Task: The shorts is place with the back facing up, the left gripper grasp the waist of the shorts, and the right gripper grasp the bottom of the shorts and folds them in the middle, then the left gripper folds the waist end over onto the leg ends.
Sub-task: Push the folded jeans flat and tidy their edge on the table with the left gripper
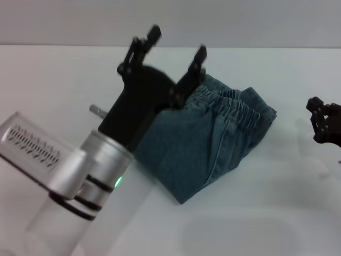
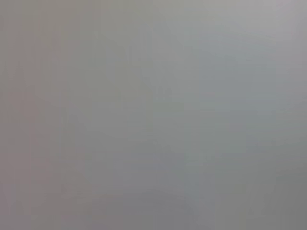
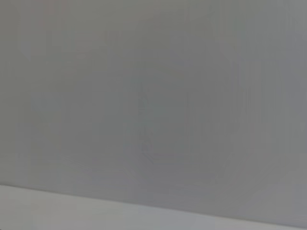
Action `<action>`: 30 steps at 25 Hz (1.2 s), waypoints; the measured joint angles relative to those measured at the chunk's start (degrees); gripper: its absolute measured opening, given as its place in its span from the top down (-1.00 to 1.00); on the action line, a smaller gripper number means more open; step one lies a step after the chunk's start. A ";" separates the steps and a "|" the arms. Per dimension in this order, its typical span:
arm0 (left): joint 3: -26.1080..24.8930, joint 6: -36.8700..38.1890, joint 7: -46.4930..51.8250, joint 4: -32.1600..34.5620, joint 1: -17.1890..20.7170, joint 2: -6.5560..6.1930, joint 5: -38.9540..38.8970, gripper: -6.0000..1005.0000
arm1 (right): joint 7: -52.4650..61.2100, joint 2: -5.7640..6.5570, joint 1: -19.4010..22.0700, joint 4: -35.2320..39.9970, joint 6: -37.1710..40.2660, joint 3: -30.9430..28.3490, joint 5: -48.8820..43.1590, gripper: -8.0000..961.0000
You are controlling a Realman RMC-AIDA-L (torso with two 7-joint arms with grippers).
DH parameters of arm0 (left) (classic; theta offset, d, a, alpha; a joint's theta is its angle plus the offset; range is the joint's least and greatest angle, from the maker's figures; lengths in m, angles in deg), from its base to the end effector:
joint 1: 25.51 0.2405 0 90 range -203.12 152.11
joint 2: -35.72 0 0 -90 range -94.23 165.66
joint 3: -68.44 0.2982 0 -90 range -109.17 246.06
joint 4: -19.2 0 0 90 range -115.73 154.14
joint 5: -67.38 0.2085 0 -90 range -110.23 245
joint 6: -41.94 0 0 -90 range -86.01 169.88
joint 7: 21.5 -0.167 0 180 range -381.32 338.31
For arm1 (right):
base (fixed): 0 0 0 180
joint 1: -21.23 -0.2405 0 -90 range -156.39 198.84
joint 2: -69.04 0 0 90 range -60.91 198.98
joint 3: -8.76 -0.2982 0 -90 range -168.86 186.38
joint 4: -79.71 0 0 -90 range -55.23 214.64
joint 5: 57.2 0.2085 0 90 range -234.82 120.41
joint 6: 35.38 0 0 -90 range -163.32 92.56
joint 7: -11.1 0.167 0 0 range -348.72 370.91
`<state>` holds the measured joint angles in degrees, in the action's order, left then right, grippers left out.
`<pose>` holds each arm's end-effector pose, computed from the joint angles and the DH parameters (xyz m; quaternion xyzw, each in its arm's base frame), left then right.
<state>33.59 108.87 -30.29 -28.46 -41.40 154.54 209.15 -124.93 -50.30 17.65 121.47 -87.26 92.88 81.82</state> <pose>-0.1830 0.3018 -0.1056 -0.7505 -0.0907 -0.4694 0.4563 0.3583 0.3118 -0.0367 -0.7979 0.2546 0.2801 0.4691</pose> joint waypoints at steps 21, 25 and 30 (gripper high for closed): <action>10.82 -10.93 5.25 9.66 -0.89 -0.30 0.06 -0.20 | -0.02 0.23 -0.75 -5.31 -2.24 -2.46 0.11 0.84; 11.37 -11.30 5.30 10.74 -0.91 -0.22 0.05 0.12 | -0.01 0.32 -0.93 -5.50 -2.07 -2.26 0.11 0.84; 12.69 -11.74 6.32 11.59 -1.56 -0.47 0.01 0.53 | 0.05 0.33 -1.03 -5.63 -2.02 -2.21 0.11 0.84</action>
<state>46.28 97.14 -23.97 -16.86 -42.96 154.07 209.16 -124.88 -49.96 16.63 115.84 -89.27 90.67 81.93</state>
